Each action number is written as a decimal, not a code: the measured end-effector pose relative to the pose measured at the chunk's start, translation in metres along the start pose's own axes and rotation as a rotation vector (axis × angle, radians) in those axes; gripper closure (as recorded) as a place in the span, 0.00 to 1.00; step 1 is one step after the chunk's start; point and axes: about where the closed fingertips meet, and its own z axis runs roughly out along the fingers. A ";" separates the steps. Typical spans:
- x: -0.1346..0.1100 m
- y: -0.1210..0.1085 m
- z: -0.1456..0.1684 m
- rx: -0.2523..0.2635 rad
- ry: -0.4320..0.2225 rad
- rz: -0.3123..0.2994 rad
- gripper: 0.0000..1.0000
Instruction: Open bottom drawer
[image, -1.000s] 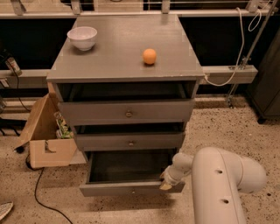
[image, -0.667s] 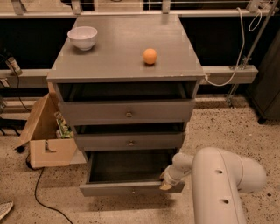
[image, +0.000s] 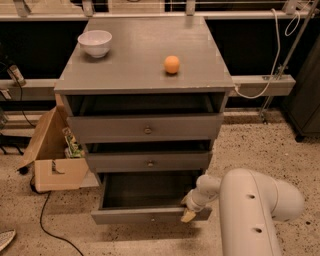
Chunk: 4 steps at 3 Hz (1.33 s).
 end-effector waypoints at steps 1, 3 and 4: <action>0.001 0.005 0.001 -0.012 -0.008 -0.010 0.00; 0.013 0.069 0.002 -0.088 -0.037 -0.043 0.26; 0.015 0.081 0.001 -0.108 -0.037 -0.045 0.49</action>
Offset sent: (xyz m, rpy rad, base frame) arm -0.0686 -0.0120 0.0012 0.0544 0.0483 0.0805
